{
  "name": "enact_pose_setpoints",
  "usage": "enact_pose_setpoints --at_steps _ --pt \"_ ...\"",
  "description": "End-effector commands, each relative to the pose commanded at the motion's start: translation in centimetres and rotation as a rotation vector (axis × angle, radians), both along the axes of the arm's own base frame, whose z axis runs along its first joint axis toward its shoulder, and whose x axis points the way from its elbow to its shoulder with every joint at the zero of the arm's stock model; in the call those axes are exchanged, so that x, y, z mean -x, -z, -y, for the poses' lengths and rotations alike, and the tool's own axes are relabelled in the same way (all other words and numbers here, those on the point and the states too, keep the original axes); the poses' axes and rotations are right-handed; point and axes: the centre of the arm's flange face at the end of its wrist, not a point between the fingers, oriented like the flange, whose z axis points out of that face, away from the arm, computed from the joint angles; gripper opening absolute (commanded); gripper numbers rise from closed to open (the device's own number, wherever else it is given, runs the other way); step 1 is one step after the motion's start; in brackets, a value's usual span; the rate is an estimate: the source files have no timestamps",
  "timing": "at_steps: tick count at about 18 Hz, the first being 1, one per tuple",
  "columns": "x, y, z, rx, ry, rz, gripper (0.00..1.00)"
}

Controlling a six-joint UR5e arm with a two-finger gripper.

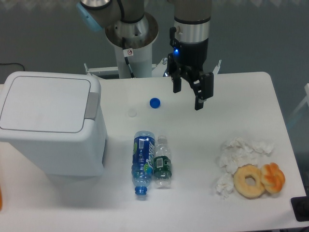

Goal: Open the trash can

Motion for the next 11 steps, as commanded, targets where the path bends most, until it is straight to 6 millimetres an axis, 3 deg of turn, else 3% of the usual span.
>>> enact_pose_setpoints --at_steps 11 --pt "-0.11 0.09 -0.08 -0.024 -0.1 0.046 1.0"
